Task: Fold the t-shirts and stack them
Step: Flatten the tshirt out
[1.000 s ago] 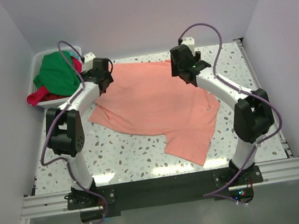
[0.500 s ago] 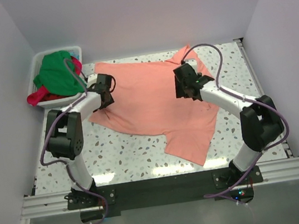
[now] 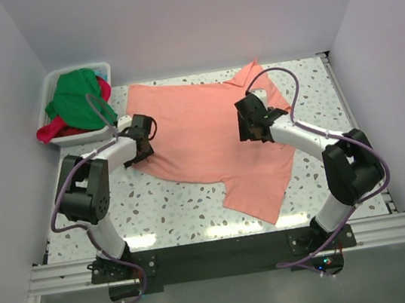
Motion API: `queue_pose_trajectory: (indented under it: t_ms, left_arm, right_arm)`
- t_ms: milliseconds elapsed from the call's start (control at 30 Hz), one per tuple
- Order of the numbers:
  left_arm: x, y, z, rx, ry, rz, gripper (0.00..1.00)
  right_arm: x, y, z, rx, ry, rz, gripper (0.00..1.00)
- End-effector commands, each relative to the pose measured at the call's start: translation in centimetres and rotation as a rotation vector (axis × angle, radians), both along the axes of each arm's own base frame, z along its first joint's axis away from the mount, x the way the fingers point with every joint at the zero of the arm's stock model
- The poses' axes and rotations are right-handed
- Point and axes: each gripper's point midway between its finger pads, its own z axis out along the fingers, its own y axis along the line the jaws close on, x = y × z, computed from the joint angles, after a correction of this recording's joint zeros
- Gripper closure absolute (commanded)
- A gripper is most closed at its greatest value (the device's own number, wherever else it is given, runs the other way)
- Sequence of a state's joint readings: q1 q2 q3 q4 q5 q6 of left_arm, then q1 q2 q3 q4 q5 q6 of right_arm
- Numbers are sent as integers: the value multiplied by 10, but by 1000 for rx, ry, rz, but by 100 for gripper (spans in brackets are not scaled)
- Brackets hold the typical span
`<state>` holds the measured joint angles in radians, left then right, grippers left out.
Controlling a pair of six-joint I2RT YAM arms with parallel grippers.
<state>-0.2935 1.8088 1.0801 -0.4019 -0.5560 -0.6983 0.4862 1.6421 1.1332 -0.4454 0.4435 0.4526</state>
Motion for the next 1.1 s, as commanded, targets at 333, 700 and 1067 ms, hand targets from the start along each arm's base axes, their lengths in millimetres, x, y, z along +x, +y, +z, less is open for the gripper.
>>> queue_pose_trajectory:
  t_ms: [333, 700, 1067]
  left_arm:
    - [-8, 17, 22, -56, -151, 95, 35]
    - [-42, 27, 36, -106, -225, 190, 34]
    - [-30, 24, 20, -82, -179, 177, 24]
  right_arm:
    - [4, 7, 8, 29, -43, 3, 32]
    - [7, 13, 8, 30, -42, 15, 33]
    - [5, 11, 10, 25, -55, 17, 29]
